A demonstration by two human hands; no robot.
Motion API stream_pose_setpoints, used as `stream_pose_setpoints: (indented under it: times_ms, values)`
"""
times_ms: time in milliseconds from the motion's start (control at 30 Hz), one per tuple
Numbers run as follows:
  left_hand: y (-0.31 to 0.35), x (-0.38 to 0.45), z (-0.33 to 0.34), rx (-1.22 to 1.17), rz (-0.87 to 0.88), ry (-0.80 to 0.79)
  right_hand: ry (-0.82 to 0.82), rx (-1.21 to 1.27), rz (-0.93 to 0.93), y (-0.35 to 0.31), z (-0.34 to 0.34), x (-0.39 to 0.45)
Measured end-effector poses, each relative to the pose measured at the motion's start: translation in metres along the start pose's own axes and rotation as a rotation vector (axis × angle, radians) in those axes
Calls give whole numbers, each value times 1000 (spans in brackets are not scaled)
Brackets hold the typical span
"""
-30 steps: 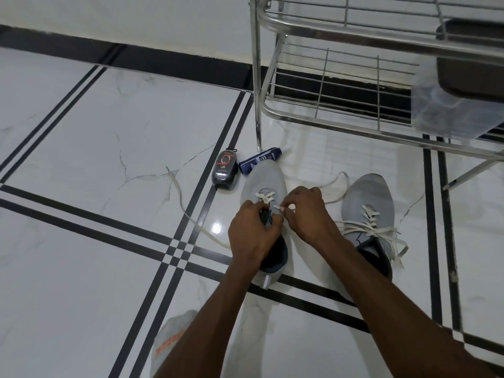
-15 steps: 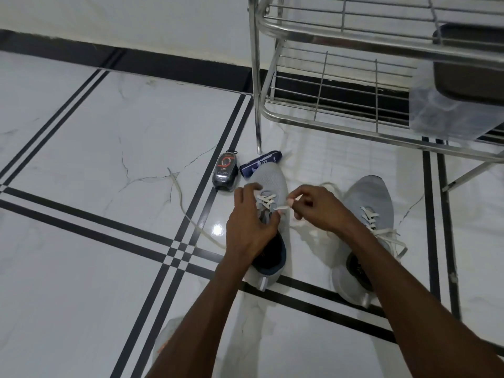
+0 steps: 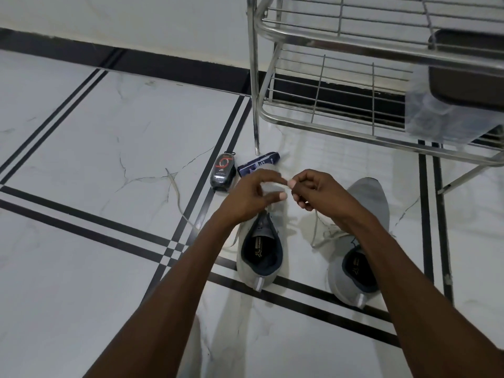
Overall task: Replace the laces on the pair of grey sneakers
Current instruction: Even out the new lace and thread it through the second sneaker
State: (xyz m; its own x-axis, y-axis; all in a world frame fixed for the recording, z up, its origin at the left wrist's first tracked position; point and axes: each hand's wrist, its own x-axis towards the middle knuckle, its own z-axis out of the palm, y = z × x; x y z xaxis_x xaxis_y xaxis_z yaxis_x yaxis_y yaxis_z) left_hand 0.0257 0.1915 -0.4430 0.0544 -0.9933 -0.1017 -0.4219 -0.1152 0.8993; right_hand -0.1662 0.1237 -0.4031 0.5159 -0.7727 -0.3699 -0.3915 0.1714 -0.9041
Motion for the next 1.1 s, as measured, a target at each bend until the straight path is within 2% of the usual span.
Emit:
stream_pose_setpoints:
  times_ms: [67, 167, 200, 233, 333, 400, 467, 567, 600, 633, 733, 800, 867, 967, 1100]
  values:
    - [9, 4, -6, 40, -36, 39, -6, -16, 9, 1, 4, 0]
    - [4, -2, -24, 178, -269, 449, -3, -35, 11, 0, 7, -3]
    - [0, -5, -28, 222, -291, 542, -2, -34, 12, 0, 6, -4]
    - [-3, -5, -29, 227, -257, 543, 1, -33, 13, 0, 4, -4]
    - [2, -2, -20, 122, -11, 152, -5, -25, 10, 0, 4, -4]
    - [2, -2, -10, 128, 52, -22, -19, -25, 6, -1, 8, -2]
    - [-4, -2, -8, 114, 5, 31, -28, -28, 9, -1, 12, -1]
    - [-15, -5, -21, 219, -158, 404, -18, -58, 7, -2, 10, -1]
    - [-15, -6, -24, 256, -173, 469, -11, -61, 9, -1, 8, -2]
    - [-14, -8, -24, 259, -127, 448, -3, -58, 11, 0, 7, -3]
    - [-3, -8, -13, 136, 34, 133, 12, -42, 9, 2, 11, -2]
    - [2, -9, -6, 123, 76, 38, 2, -40, 5, 2, 18, -1]
    - [-1, -9, -4, 138, 85, 108, -13, -37, 11, 1, 20, -2]
    - [-13, -8, -9, 196, -39, 330, -52, -33, -6, -2, 15, -5]
    - [-25, -12, -14, 259, -116, 414, -228, -28, -48, -8, 20, -9]
